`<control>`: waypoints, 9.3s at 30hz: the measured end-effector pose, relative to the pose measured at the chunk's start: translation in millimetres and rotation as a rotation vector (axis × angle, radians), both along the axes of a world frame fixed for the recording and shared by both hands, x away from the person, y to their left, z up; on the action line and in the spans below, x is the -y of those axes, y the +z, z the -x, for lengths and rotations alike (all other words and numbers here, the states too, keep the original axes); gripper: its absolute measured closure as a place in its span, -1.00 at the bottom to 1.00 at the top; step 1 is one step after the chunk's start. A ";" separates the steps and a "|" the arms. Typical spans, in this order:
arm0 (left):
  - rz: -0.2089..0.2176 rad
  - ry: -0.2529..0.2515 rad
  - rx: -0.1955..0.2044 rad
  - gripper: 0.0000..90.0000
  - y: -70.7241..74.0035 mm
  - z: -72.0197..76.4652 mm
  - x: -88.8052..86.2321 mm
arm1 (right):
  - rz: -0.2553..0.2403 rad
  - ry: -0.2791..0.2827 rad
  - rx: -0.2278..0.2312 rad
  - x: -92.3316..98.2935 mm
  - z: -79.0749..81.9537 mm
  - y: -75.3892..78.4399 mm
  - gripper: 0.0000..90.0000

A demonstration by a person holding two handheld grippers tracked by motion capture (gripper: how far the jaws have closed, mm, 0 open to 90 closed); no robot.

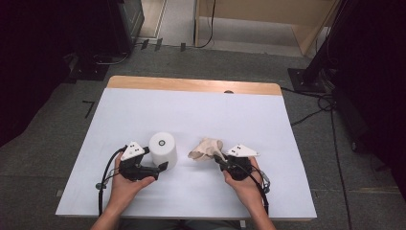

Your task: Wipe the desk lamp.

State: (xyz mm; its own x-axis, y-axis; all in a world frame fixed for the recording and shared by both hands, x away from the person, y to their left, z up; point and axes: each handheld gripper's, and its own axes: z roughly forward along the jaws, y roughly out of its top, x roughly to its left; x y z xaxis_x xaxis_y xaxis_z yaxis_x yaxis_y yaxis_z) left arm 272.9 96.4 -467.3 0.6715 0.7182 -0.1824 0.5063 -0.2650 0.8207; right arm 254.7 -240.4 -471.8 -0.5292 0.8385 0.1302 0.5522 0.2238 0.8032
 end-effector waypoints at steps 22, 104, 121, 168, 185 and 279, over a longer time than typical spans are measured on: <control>-0.012 -0.021 0.089 -0.88 -1.4 -11.8 15.7 | 0.019 -0.007 -0.028 0.9 -5.1 -9.4 0.75; 0.019 -0.350 0.133 -0.86 -4.6 9.8 42.2 | -0.100 0.305 -0.036 -39.0 16.5 -19.3 0.77; 0.025 -0.347 0.128 -0.86 -5.2 9.7 42.3 | -0.194 0.282 0.186 -35.9 36.3 42.4 0.76; 0.017 -0.334 0.131 -0.88 -3.3 11.6 43.6 | -0.151 0.237 -0.081 -39.8 17.1 -10.7 0.79; 0.023 -0.156 0.136 -0.96 22.1 28.3 59.1 | -0.148 0.178 -0.042 -29.3 14.2 -9.7 0.79; 0.014 -0.346 0.156 -0.84 21.7 25.1 49.2 | -0.132 0.268 -0.034 -38.2 15.6 -13.7 0.78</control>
